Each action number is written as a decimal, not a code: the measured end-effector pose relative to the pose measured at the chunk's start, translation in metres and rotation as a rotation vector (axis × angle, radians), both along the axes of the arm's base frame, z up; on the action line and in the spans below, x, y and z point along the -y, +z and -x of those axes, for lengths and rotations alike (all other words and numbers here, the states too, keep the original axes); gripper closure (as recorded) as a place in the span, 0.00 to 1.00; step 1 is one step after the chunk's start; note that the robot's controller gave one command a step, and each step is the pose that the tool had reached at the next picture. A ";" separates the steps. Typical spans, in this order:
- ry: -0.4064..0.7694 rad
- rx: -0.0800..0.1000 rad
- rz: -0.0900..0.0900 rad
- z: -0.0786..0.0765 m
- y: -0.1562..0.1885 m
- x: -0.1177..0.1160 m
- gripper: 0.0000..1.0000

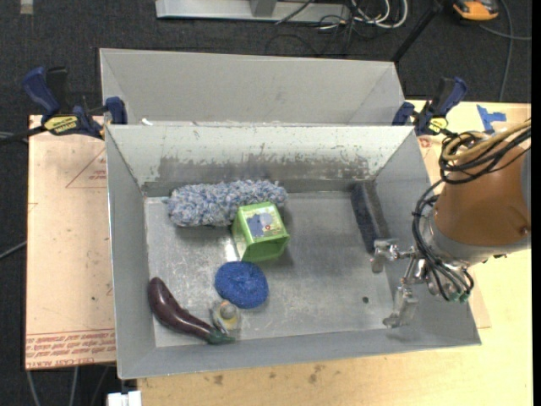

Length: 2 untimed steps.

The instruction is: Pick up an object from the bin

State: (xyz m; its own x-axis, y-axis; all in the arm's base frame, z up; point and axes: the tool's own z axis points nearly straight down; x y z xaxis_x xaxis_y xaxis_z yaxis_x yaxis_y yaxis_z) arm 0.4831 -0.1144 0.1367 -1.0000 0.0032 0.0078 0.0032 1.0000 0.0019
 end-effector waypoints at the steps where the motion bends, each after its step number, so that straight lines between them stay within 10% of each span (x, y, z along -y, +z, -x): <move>1: 0.003 0.007 0.001 -0.002 0.004 0.000 0.00; 2: 0.057 0.017 0.004 -0.039 -0.032 -0.020 0.00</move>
Offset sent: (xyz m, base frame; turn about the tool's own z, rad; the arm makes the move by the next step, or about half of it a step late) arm 0.0632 0.0389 -0.0667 -0.1015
